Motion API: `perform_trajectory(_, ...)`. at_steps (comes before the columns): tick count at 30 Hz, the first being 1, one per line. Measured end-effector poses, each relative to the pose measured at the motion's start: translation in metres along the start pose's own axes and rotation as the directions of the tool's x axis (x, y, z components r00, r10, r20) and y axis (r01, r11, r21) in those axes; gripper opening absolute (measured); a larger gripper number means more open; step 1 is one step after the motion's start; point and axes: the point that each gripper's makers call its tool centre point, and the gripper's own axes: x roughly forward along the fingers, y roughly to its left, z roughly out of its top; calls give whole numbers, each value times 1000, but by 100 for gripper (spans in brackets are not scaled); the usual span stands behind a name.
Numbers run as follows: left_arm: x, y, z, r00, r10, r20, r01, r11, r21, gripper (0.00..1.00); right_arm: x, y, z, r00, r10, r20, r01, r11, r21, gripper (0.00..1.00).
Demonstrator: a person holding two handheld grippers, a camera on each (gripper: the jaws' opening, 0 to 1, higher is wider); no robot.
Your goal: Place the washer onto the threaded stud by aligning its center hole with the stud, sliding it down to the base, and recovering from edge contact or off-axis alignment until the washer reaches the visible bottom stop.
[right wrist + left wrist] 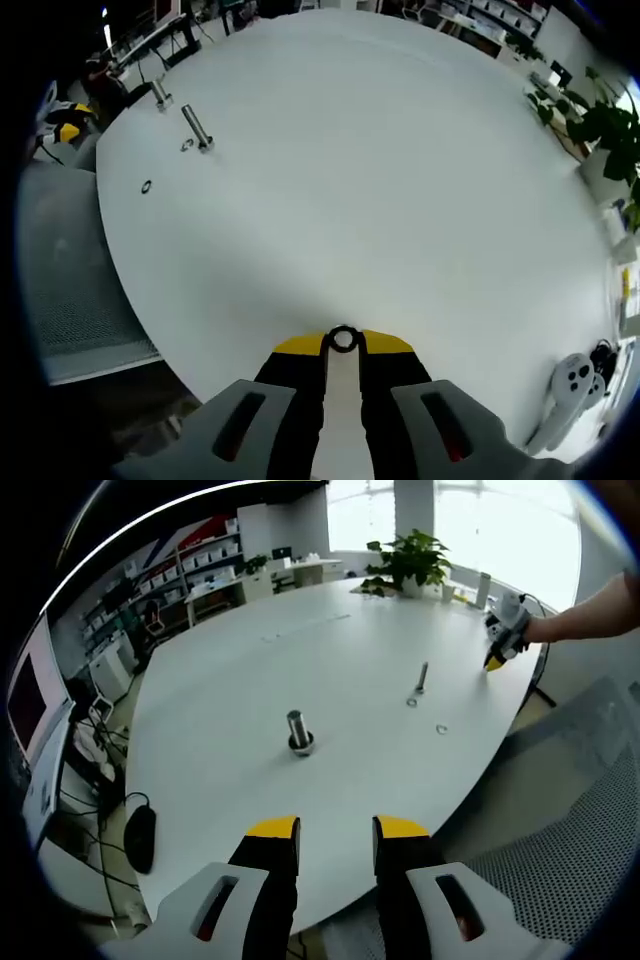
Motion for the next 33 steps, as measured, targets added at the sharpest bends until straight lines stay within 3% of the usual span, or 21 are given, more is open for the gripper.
perform_trajectory(9, -3, 2, 3, 1000, 9, 21, -9, 1000, -11, 27, 1, 16, 39, 999, 20, 43, -17, 998, -59, 14)
perform_trajectory(19, -4, 4, 5, 999, 15, 36, -14, 1000, -20, 27, -7, 51, 105, 989, 66, 133, -44, 986, -161, 14)
perform_trajectory(33, -5, 5, 6, 999, 17, 48, -15, 999, -33, 27, -9, 94, 149, 977, 131, 168, -82, 959, -271, 14)
